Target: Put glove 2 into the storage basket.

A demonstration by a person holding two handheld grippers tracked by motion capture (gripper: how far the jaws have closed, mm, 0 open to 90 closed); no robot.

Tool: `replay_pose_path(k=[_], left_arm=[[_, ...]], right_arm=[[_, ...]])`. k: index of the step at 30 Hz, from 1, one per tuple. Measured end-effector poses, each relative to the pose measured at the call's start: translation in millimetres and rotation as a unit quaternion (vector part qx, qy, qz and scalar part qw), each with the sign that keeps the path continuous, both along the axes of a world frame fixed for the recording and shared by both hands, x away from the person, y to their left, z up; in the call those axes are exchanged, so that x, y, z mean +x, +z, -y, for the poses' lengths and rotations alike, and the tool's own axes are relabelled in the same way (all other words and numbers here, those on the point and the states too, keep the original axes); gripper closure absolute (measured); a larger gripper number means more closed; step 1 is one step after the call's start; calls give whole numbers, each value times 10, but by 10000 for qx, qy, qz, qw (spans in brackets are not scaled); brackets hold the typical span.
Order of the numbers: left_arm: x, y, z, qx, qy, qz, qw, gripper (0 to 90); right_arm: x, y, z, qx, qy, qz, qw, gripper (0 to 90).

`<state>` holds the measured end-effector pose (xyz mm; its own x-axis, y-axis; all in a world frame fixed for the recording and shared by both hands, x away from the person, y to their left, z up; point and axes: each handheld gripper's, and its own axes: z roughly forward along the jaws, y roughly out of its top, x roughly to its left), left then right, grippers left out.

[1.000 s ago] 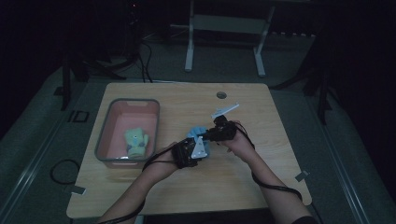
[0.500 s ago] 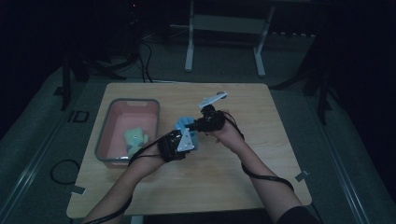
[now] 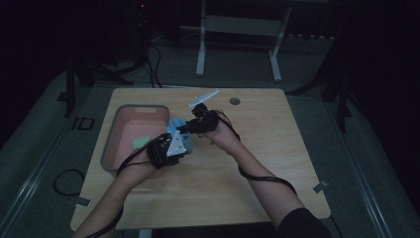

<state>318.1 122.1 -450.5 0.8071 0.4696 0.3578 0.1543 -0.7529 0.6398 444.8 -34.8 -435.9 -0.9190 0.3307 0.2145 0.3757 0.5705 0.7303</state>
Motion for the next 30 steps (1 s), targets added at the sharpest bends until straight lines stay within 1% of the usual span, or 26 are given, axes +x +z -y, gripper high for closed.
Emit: replay_pose_path(k=[1, 2, 3, 4, 7, 8, 9, 10, 11, 12, 16, 17, 18, 21, 23, 25, 26, 27, 28, 29, 30], left_arm=[[-5, 16, -85, -36, 70, 24, 10000, 744], [-5, 16, -85, -36, 70, 24, 10000, 744], [-11, 17, -123, -70, 122, 28, 9999, 744], [-18, 19, -161, -87, 156, 34, 9998, 744], [-54, 20, -304, -45, 295, 47, 9995, 744], [-54, 20, -304, -45, 295, 47, 9995, 744], [-67, 18, -341, -36, 331, 62, 9994, 744], [-67, 18, -341, -36, 331, 62, 9994, 744], [-98, 19, -438, -40, 414, 55, 9991, 744], [-110, 16, -482, -48, 460, 57, 9989, 744], [-149, 4, -645, 4, 610, 42, 9981, 744], [-157, -7, -681, 50, 622, 62, 9980, 743], [-171, -21, -715, 81, 641, 85, 9979, 743], [-197, -62, -816, 104, 676, 67, 9976, 743], [-198, -97, -899, 70, 713, 12, 9974, 743], [-184, -127, -958, 28, 758, -70, 9971, 743], [-177, -138, -974, 1, 770, -95, 9970, 743], [-165, -158, -998, -15, 768, -162, 9969, 743], [-165, -158, -998, -15, 768, -162, 9969, 743], [-145, -197, -1013, 4, 776, -242, 9967, 743], [-135, -218, -1017, 26, 783, -264, 9966, 743]], right_arm=[[6, 31, -83, 62, 32, -21, 10000, 780], [6, 46, -128, 57, 61, 5, 10000, 781], [6, 46, -128, 57, 61, 5, 10000, 781], [5, 61, -173, 51, 80, 17, 10000, 781], [11, 88, -352, 72, 208, 11, 9998, 782], [7, 88, -400, 55, 230, 23, 9997, 781], [7, 88, -400, 55, 230, 23, 9997, 781], [7, 88, -400, 55, 230, 23, 9997, 781], [4, 87, -447, 63, 261, 10, 9996, 782], [-4, 82, -557, 95, 324, 18, 9994, 782], [-12, 69, -765, 99, 427, 10, 9990, 782], [-13, 61, -816, 99, 458, -23, 9989, 783], [-12, 49, -864, 105, 495, -23, 9987, 783], [-20, -3, -989, 126, 551, -67, 9984, 783], [-20, -33, -1050, 97, 557, -69, 9984, 784], [3, -74, -1116, 102, 560, -133, 9983, 784], [15, -98, -1144, 98, 561, -191, 9982, 784], [21, -120, -1162, 106, 557, -197, 9982, 784], [21, -120, -1162, 106, 557, -197, 9982, 784], [32, -163, -1187, 91, 532, -245, 9982, 784], [57, -263, -1222, 12, 484, -310, 9983, 784]])
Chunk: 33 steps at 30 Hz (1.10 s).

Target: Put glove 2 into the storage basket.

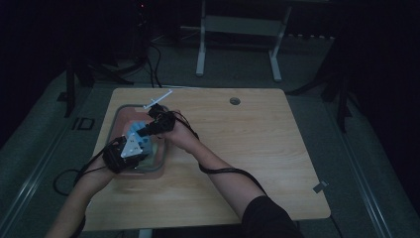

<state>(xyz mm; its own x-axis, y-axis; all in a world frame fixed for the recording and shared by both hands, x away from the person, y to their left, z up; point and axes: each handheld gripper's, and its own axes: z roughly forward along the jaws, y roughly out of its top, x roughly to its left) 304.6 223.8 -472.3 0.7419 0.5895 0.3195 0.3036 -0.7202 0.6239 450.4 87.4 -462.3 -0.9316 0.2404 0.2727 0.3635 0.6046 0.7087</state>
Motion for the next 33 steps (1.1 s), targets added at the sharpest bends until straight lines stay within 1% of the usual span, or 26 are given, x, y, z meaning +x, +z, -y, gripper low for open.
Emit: replay_pose_path(k=[1, 4, 6, 8, 9, 10, 12, 13, 15, 16, 17, 18, 19, 20, 21, 22, 23, 24, 25, 26, 27, 28, 29, 30, 31, 33], left_arm=[[29, -57, -6, 10, 7, -79, 10000, 742], [83, -133, -18, -33, 10, -180, 9998, 742], [104, -156, -26, -39, -3, -218, 9998, 741], [166, -205, -45, -78, 11, -366, 9993, 739], [166, -205, -45, -78, 11, -366, 9993, 738], [192, -228, -46, -62, 24, -447, 9990, 738], [221, -260, -37, -2, 17, -551, 9985, 731], [235, -273, -34, 9, 20, -607, 9982, 700], [241, -271, -36, -42, 3, -622, 9981, 652], [240, -278, -29, 28, 22, -629, 9980, 602], [240, -278, -29, 28, 22, -629, 9980, 561], [245, -307, -22, 124, 118, -668, 9976, 527], [245, -307, -22, 124, 118, -668, 9976, 511], [246, -306, -40, 33, 231, -675, 9974, 494], [246, -306, -40, 33, 231, -675, 9974, 453], [246, -295, -54, -42, 327, -682, 9971, 453], [240, -280, -63, -80, 370, -671, 9970, 428], [234, -263, -70, -127, 431, -616, 9971, 417], [228, -241, -77, -218, 524, -585, 9967, 307], [220, -194, -93, -358, 664, -548, 9956, 274], [220, -194, -93, -358, 664, -548, 9956, 246], [200, -130, -102, -567, 737, -472, 9946, 204], [200, -130, -102, -567, 737, -472, 9946, 170], [186, -78, -93, -641, 770, -400, 9942, 149], [186, -78, -93, -641, 770, -400, 9942, 148], [180, -32, -68, -746, 872, -321, 9929, 141]], right_arm=[[13, -35, -9, -36, -7, -37, 10000, 785], [48, -119, -25, -121, -66, -63, 9999, 785], [62, -147, -28, -130, -85, -101, 9998, 785], [86, -220, -35, -206, -170, -127, 9996, 784], [91, -236, -35, -209, -170, -135, 9995, 783], [91, -236, -35, -209, -170, -135, 9995, 783], [84, -274, -46, -329, -188, -52, 9993, 773], [78, -299, -61, -467, -205, 43, 9987, 740], [77, -293, -57, -430, -206, 64, 9988, 686], [83, -280, -50, -434, -224, 81, 9988, 639], [86, -269, -41, -412, -253, 66, 9988, 607], [86, -252, -24, -408, -277, 109, 9987, 577], [84, -231, -5, -396, -293, 166, 9986, 550], [86, -209, 17, -382, -289, 190, 9987, 511], [86, -192, 34, -371, -294, 185, 9987, 486], [86, -192, 34, -371, -294, 185, 9987, 486], [85, -161, 69, -348, -302, 234, 9987, 474], [86, -137, 99, -330, -309, 250, 9987, 447], [80, -91, 163, -225, -351, 235, 9989, 390], [70, -68, 199, -149, -361, 197, 9990, 380], [70, -68, 199, -149, -361, 197, 9990, 380], [47, -27, 273, 14, -278, 107, 9996, 299], [47, -27, 273, 14, -278, 107, 9996, 299], [21, 0, 341, 120, -218, 22, 9997, 280], [6, 11, 377, 188, -201, -2, 9996, 264], [-9, 22, 412, 211, -193, -8, 9996, 246]])
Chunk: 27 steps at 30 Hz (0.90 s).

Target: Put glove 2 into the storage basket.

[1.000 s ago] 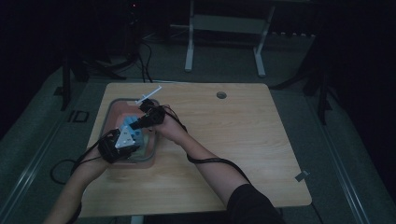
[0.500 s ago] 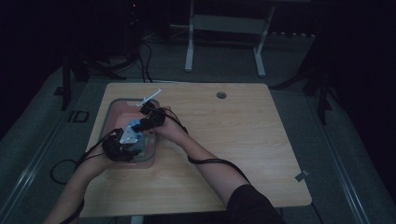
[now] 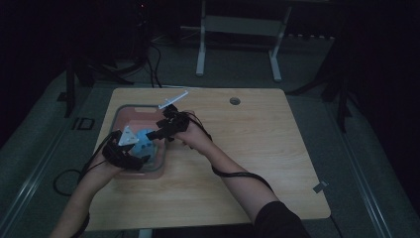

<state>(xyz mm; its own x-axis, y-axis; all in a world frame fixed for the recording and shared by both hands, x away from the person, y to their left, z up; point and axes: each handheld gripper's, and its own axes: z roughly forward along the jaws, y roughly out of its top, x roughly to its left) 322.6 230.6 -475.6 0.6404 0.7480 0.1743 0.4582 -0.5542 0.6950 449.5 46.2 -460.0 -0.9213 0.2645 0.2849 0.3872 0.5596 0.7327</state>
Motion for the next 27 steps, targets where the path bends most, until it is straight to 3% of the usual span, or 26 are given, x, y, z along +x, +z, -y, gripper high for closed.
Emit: replay_pose_path(k=[3, 5, 8, 10, 13, 15, 27], left_arm=[[-3, 50, 71, -82, 50, 51, 9999, 118], [-2, 69, 166, -144, -45, 6, 9999, 98], [-3, 70, 256, -179, -141, -27, 9997, 85], [-2, 62, 346, -201, -211, -51, 9996, 27], [7, 53, 512, -168, -336, -55, 9993, 27], [11, 61, 580, -194, -376, -27, 9991, 26], [-2, 96, 966, -327, -731, -69, 9968, 26]], right_arm=[[-44, 34, 116, 64, 10, 86, 9999, 215], [-87, 60, 237, 24, 62, 254, 9997, 206], [-115, 69, 315, 40, 102, 293, 9995, 195], [-149, 81, 426, -19, 129, 431, 9990, 180], [-163, 85, 494, 6, 136, 410, 9991, 180], [-184, 69, 607, -87, 85, 555, 9984, 181], [-240, -55, 1011, -289, -60, 724, 9969, 163]])
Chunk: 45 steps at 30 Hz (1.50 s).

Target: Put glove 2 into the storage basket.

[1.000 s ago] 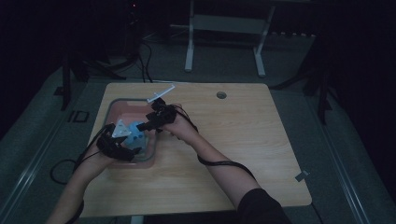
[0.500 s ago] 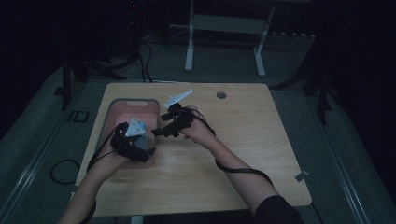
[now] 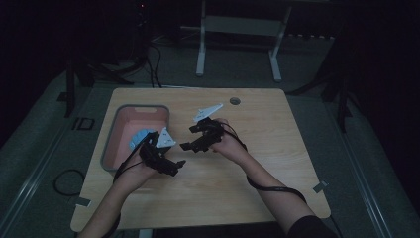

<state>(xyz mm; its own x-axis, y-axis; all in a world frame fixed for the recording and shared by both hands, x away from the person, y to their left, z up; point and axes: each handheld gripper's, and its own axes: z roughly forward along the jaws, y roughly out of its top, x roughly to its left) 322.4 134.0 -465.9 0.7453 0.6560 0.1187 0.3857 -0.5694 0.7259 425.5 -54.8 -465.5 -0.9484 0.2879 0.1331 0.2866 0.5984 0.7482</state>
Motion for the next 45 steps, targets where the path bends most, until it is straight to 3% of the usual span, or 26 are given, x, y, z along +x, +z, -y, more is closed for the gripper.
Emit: replay_pose_path(k=[12, 19, 30, 35, 45], left_arm=[[-13, -38, 294, -156, -439, 24, 9989, 27], [-54, -122, 456, -64, -686, -70, 9976, 27], [-98, -270, 650, -52, -947, -169, 9953, 27], [-131, -309, 716, -105, -993, -79, 9950, 27], [-196, -470, 938, -228, -1306, -212, 9909, 27]], right_arm=[[-17, -115, 327, -9, -121, -20, 9999, 153], [-78, -241, 495, -110, -188, -91, 9997, 153], [-188, -444, 745, -166, -287, -106, 9994, 153], [-240, -502, 835, -168, -291, -93, 9994, 153], [-385, -630, 1084, -87, -404, -88, 9991, 153]])
